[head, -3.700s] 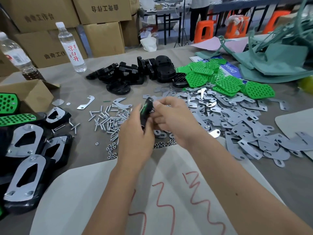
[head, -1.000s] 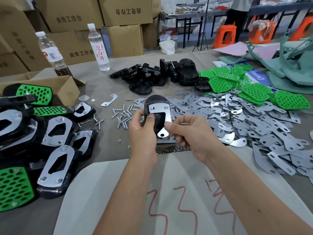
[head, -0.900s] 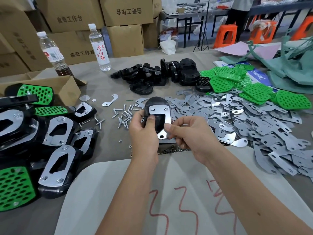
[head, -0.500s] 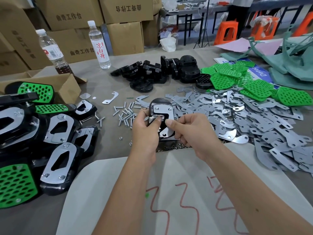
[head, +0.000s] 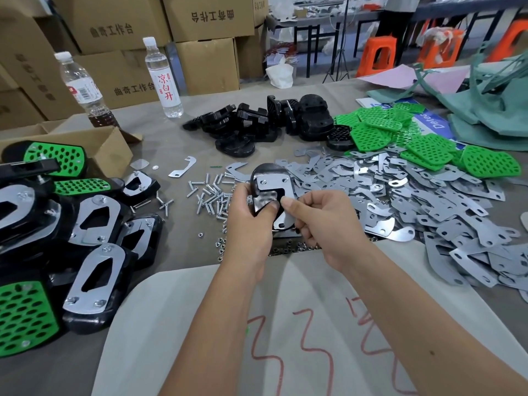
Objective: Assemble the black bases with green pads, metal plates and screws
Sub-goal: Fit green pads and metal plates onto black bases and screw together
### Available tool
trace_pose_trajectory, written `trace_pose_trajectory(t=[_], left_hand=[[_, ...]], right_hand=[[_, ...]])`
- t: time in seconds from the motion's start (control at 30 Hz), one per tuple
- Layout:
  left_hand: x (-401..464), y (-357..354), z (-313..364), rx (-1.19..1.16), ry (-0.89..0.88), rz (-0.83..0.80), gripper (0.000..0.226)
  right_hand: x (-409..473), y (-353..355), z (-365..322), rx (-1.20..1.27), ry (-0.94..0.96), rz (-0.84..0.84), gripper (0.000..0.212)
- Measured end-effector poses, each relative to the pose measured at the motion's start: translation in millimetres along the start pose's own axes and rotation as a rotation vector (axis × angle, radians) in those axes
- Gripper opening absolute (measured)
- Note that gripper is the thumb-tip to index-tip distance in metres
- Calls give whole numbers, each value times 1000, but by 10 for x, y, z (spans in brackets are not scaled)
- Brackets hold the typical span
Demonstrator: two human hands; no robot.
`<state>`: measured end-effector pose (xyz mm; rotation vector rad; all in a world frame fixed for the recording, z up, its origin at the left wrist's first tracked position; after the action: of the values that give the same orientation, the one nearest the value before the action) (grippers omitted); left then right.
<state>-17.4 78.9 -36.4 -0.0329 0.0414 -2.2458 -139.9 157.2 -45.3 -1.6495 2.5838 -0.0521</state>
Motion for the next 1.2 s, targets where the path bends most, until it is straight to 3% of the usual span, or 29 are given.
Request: trace_pose_trajectory(t=[0.27,0.43,0.93,1.2], left_hand=[[-28,92,111,309,-49,-47,12],[-20,111,85,329,-22,-54,16],[-38,48,50,188,-14,-153,24],[-102,1,33,-43,-3,-67,17]], right_hand=[[20,46,-1,-14,23,29,37],[31,39,7,-11,25,6,38],[15,51,9,19,-25,-22,42],[25,62,-10,58,-3,-4,38]])
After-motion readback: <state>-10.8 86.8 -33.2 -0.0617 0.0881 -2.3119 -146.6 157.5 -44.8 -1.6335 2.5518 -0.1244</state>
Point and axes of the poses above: each hand's wrist, its own x-axis towards the middle knuckle, its own y-axis out of the back of the hand, z = x × y, the point moved 7 cm from there along x, towards the middle knuckle, and after that the axes turned 14 degrees about -z, right-handed, at the moved point
